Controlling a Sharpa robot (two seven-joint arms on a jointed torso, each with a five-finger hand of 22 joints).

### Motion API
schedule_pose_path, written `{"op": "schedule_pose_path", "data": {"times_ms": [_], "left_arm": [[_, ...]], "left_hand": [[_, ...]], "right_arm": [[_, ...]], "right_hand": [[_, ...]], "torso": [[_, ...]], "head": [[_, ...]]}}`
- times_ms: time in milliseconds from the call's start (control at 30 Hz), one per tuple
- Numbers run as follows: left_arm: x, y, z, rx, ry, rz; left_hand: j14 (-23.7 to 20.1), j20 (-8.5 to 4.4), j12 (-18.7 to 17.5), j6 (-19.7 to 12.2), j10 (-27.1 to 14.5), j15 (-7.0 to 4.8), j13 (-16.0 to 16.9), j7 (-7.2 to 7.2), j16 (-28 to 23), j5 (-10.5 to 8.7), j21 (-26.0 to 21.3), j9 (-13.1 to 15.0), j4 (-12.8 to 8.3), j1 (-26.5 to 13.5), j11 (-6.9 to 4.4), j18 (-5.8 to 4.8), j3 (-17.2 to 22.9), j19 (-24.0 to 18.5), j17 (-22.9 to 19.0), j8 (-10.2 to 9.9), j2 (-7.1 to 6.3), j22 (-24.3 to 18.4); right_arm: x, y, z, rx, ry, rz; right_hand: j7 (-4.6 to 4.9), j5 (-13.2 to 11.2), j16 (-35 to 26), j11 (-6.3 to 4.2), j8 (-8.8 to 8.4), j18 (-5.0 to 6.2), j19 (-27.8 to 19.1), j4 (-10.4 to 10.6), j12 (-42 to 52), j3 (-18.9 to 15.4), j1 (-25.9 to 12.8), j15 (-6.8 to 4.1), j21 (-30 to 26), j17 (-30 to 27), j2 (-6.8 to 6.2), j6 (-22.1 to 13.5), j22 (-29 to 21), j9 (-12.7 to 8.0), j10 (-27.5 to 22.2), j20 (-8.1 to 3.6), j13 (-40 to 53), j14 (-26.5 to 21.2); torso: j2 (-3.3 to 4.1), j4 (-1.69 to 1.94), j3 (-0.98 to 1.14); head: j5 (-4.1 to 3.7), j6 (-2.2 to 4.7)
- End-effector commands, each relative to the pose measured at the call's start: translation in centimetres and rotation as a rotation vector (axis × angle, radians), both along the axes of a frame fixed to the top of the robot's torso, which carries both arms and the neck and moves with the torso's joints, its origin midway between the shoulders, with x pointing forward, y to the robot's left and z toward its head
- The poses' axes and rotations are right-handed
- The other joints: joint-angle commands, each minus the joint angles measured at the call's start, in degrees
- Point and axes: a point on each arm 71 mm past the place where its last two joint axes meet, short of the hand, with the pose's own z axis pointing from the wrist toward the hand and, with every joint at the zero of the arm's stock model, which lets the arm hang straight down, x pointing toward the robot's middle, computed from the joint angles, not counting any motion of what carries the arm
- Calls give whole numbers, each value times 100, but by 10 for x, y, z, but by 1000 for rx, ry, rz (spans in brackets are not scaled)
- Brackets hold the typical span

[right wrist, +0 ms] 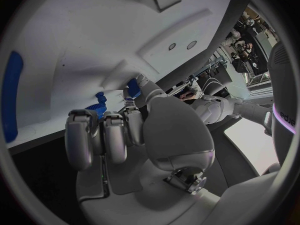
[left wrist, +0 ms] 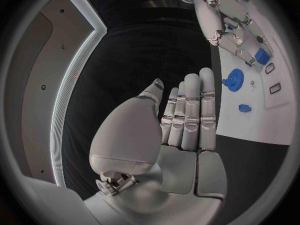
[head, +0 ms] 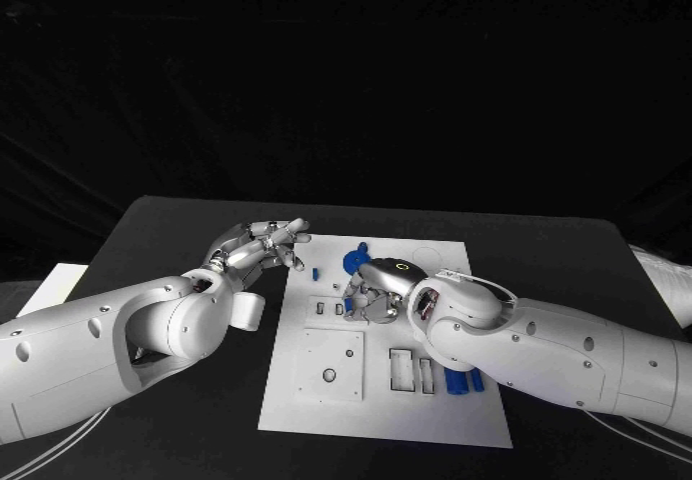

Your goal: Assemble the parts on the task board

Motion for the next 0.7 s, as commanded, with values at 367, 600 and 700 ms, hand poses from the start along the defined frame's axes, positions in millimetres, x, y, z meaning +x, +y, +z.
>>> {"op": "schedule_pose_path", "data": {"times_ms": [367,600,700], "left_arm": [[0,-2,1,-14,-7,-15],[1,-1,1,-13,-5,-14],[2,-1,0,-6,-2,-14]], "left_hand": [[-44,6,-22,-52,-52,-13,-6,2,-31,-1,34,-9,-4,34,-3,69,25,-46,6,-37,8,6],[-43,7,-22,-53,-52,-13,-7,4,-29,-2,39,-9,-7,34,-3,70,31,-48,7,-38,7,9],[39,-3,55,-46,87,-36,23,-16,56,-5,87,-6,-13,26,-35,77,54,-20,66,-36,8,34]], "right_arm": [[-1,-1,3,23,-65,-31],[-9,-1,15,153,-150,20],[-16,-6,24,235,-169,92]], "right_hand": [[105,-406,32,128,-141,-58,121,461,-312,-535,-318,135,-62,1500,-332,-403,320,-56,-224,124,559,607],[120,-364,36,145,-104,-55,119,853,-298,-791,-183,153,-67,1507,-490,-452,313,-46,-242,146,539,608],[132,-297,27,157,-95,-52,109,1125,-281,-969,-30,164,-78,1492,-512,-491,298,-45,-248,158,534,604]], "torso": [[2,0,1],[0,5,10],[-4,16,13]], "head": [[16,9],[18,18],[24,22]]}}
